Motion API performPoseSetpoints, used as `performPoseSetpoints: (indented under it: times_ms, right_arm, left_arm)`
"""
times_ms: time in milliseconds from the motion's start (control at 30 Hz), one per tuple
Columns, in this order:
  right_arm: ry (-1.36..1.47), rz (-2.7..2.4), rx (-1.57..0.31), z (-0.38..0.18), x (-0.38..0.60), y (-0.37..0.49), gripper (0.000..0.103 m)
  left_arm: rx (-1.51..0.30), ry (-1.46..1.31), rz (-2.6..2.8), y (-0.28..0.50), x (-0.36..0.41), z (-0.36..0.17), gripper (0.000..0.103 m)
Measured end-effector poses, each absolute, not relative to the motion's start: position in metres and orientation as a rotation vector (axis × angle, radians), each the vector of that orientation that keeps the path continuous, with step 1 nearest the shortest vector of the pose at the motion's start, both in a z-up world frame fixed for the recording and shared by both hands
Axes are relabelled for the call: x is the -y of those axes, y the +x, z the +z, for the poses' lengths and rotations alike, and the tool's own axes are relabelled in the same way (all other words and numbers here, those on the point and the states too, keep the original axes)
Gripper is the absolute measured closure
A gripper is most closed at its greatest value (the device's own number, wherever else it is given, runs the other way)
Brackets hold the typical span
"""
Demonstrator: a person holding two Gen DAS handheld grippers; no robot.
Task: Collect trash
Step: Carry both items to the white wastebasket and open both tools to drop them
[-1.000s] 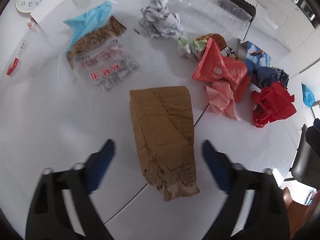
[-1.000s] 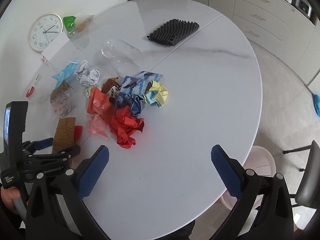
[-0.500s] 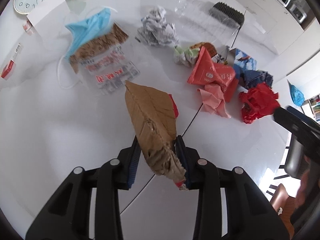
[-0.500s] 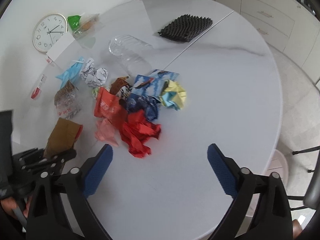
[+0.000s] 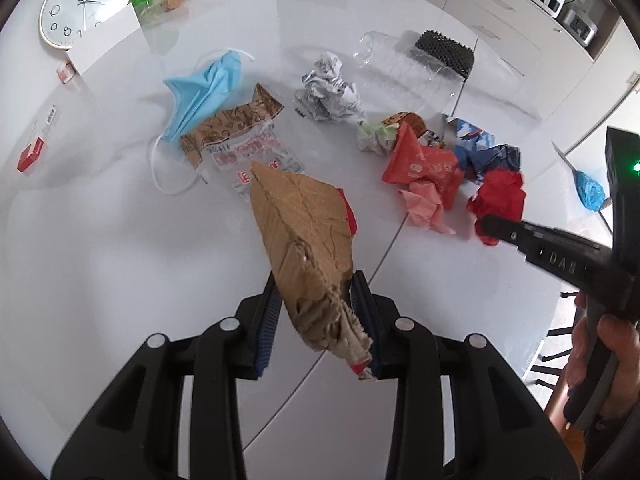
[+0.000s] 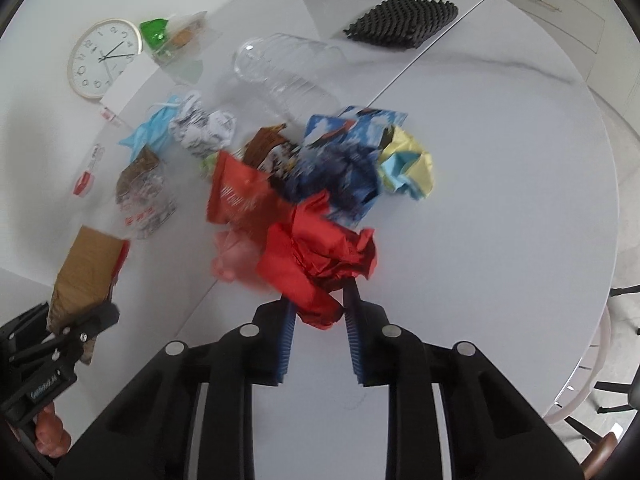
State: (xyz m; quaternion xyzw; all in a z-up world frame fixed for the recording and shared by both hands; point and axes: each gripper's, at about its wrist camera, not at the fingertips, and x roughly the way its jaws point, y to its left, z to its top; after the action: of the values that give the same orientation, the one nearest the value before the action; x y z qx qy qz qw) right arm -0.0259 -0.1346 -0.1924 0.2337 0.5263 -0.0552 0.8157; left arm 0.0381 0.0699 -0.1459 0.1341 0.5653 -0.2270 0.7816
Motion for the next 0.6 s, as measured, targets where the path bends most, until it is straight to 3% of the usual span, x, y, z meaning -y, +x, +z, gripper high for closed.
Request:
performPoseSetpoints:
  times_ms: [367, 600]
  right_arm:
    - [0.588, -0.210, -1.031, -0.134, 0.183, -0.125, 0.080]
    - [0.582, -0.459, -1.162, -0.170, 0.275, -0.215, 0.080]
  left_arm:
    - [-1.146, 0.384, -0.625, 0.001, -0.010, -0.113, 0.068]
    - [-1.128, 0.423, -0.784, -0.033, 0.071, -0.103, 0.068]
